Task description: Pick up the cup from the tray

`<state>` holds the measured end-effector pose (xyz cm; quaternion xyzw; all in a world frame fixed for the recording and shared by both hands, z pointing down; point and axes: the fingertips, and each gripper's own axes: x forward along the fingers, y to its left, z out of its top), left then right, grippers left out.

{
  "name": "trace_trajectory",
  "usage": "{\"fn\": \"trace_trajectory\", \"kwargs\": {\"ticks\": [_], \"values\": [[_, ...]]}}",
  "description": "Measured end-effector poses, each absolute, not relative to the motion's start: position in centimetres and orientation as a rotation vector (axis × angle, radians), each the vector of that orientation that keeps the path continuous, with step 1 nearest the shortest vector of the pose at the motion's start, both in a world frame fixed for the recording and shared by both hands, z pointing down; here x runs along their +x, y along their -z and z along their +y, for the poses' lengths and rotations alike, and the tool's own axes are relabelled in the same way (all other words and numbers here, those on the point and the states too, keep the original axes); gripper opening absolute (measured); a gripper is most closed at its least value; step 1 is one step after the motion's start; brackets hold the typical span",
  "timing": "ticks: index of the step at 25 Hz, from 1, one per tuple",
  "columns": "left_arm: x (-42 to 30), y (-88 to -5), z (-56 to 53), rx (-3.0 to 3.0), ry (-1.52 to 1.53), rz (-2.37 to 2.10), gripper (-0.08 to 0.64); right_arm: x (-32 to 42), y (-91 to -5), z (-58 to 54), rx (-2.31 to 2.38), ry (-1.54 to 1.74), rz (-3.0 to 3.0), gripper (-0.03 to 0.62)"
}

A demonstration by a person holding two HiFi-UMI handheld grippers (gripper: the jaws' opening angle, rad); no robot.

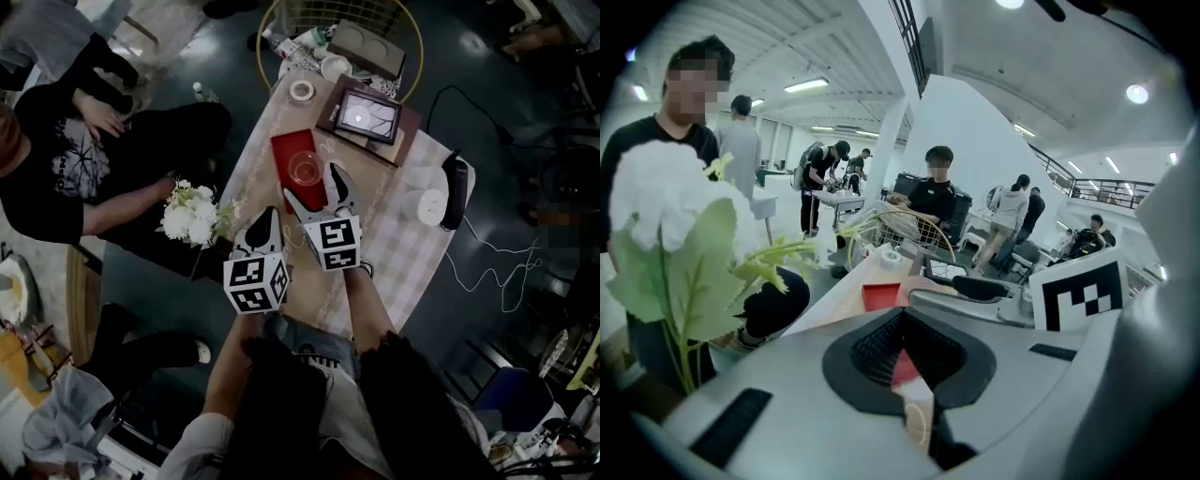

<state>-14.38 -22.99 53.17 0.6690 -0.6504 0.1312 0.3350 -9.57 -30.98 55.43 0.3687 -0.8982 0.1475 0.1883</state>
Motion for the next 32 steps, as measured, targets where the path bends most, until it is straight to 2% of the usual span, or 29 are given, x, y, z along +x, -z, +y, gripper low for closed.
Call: {"fn": "trace_trajectory", "kwargs": {"ticks": [19, 32], "values": [[-15.2, -56.4, -24.4, 1.643, -0.330, -1.714, 0.009, -11.9, -61.0, -33.6, 0.986, -0.359, -2.438, 0.405], [-14.1, -55.0, -25.5, 1.703, -0.333, -1.700, 0.009, -9.0, -57.6, -33.7, 1.045, -0.364, -2.450, 0.402]]}}
